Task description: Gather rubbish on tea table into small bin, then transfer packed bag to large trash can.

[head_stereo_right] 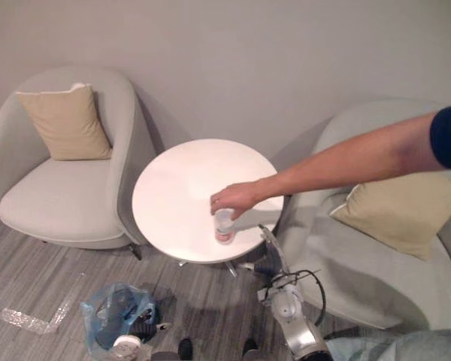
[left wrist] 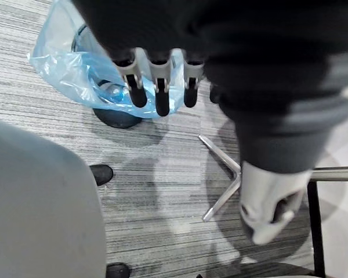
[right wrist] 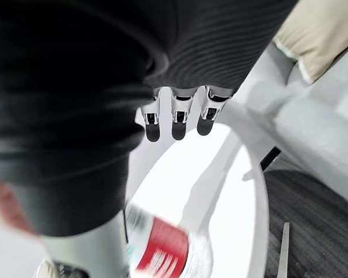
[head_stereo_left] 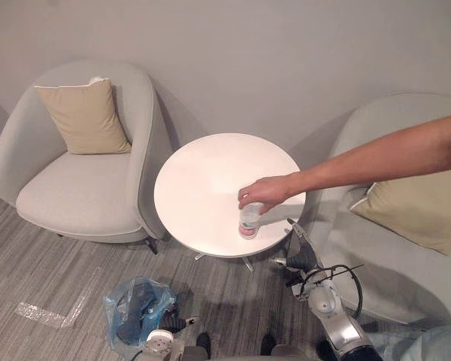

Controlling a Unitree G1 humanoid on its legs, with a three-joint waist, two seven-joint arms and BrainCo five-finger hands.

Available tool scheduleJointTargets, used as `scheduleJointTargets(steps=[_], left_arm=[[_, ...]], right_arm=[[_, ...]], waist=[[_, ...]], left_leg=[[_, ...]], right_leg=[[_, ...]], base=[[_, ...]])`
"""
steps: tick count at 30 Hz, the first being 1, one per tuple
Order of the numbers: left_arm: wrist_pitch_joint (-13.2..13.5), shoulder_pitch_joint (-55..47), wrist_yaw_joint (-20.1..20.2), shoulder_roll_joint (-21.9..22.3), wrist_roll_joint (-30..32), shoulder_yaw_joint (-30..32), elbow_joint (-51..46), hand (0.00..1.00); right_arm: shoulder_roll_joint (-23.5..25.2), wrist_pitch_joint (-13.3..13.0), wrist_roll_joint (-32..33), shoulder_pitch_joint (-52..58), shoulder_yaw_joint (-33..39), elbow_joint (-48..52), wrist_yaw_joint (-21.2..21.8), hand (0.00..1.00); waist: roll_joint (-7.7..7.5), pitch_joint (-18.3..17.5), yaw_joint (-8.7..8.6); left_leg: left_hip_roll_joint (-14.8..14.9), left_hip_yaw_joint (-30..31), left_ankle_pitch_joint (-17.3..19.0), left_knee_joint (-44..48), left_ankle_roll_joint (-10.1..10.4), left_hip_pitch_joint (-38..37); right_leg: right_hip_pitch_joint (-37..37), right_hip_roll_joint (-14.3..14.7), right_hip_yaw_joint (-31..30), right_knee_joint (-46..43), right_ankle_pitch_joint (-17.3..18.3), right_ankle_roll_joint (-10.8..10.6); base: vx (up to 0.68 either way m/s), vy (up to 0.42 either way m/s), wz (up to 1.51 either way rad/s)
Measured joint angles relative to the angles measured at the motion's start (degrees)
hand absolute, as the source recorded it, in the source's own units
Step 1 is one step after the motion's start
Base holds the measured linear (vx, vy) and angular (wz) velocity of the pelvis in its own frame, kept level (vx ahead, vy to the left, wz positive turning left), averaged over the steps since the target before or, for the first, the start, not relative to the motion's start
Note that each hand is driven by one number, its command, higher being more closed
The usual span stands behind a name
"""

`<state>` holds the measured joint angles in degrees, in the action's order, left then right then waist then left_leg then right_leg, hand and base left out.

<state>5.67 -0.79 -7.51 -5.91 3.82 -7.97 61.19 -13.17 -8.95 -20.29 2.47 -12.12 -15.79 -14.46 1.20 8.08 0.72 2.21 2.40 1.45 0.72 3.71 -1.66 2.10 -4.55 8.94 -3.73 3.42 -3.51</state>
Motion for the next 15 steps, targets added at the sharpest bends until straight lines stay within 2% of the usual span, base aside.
scheduleJointTargets(steps=[15], left_arm=[[-0.1, -0.3, 0.0, 0.0, 0.3, -0.5, -0.9, 0.0]], right_arm=[[1.2, 0.7, 1.5, -2.8, 1.1, -3.7, -2.4, 0.0]], waist=[[0.0, 0.0, 0.11]], left_leg=[[-0.2, 1.6, -0.6, -0.4, 0.0, 0.3]], right_leg=[[1.0, 0.1, 1.2, 1.2, 0.0, 0.1]], base=[[0.0, 0.0, 0.07]])
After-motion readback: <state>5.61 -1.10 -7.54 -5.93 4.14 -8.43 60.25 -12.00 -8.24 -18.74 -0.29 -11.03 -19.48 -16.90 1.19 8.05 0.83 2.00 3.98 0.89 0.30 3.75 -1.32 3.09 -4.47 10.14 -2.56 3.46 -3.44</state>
